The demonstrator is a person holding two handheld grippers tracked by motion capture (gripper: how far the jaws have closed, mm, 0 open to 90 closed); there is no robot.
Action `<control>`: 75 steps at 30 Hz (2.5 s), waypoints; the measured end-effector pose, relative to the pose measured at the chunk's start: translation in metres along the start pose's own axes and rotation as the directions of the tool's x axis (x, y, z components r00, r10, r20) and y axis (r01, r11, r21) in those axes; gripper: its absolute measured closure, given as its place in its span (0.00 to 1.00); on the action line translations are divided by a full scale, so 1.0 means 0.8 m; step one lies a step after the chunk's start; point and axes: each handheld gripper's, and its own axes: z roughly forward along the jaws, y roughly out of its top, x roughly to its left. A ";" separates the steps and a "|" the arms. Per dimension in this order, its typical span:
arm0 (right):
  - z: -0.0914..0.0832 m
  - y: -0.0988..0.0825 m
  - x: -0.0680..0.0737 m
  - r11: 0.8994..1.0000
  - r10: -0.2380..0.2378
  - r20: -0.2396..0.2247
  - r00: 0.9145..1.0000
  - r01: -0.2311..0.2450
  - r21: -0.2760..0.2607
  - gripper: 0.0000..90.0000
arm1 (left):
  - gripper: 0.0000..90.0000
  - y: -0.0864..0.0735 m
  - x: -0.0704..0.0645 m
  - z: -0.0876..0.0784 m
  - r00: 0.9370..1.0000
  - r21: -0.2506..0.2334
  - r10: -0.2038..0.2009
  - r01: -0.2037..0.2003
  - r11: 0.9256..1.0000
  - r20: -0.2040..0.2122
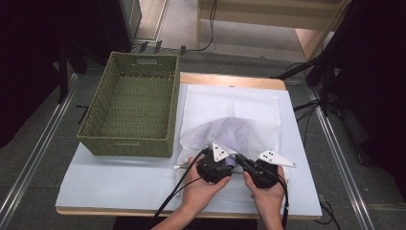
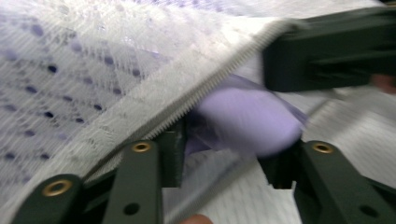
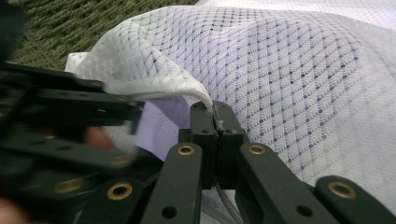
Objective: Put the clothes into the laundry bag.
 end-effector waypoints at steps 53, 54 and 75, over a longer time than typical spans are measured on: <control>0.000 0.000 0.004 1.000 -0.006 -0.014 1.000 0.006 -0.003 1.00 | 0.86 -0.009 0.011 -0.023 0.999 -0.076 -0.039 0.036 0.996 -0.037; 0.000 0.000 0.005 1.000 -0.007 -0.014 1.000 0.007 -0.002 1.00 | 0.92 -0.009 0.012 -0.018 0.999 -0.064 -0.038 0.036 0.997 -0.039; 0.003 -0.005 0.008 0.999 -0.021 -0.029 0.999 0.022 0.031 1.00 | 0.74 -0.039 0.013 -0.042 0.992 -0.047 0.062 -0.068 0.997 -0.108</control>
